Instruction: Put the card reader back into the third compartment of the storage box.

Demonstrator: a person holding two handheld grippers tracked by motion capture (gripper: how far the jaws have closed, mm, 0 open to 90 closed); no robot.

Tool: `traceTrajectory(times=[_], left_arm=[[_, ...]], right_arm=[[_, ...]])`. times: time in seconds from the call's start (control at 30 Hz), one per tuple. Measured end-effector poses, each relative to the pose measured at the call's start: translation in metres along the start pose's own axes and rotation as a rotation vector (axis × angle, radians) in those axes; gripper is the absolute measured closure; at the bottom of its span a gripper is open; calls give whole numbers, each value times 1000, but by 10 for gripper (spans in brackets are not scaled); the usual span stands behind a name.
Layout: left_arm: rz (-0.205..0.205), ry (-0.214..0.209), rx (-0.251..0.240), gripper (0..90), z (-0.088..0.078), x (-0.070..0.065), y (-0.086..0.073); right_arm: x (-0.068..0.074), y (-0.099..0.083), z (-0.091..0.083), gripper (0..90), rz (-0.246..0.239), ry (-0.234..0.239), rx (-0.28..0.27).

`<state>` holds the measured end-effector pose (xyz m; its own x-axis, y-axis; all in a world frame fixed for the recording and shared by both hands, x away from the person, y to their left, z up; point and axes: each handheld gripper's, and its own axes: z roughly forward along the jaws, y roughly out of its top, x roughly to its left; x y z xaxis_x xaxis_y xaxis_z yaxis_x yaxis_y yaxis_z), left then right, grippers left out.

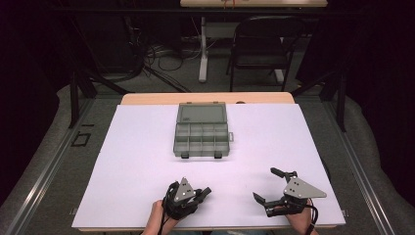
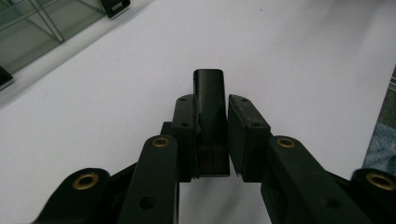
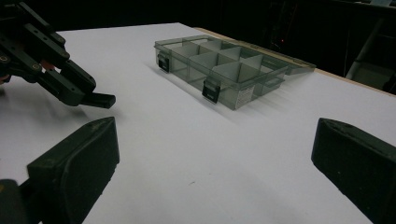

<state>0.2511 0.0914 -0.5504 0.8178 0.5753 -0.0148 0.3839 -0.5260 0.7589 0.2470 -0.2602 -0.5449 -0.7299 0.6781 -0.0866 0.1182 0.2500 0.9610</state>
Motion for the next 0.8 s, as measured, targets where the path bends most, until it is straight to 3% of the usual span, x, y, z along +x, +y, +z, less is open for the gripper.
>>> traceTrajectory(times=[0.8], left_arm=[[14, 8, -58, 734, -12, 8, 4]], right_arm=[[0, 0, 2, 5, 0, -1, 6]])
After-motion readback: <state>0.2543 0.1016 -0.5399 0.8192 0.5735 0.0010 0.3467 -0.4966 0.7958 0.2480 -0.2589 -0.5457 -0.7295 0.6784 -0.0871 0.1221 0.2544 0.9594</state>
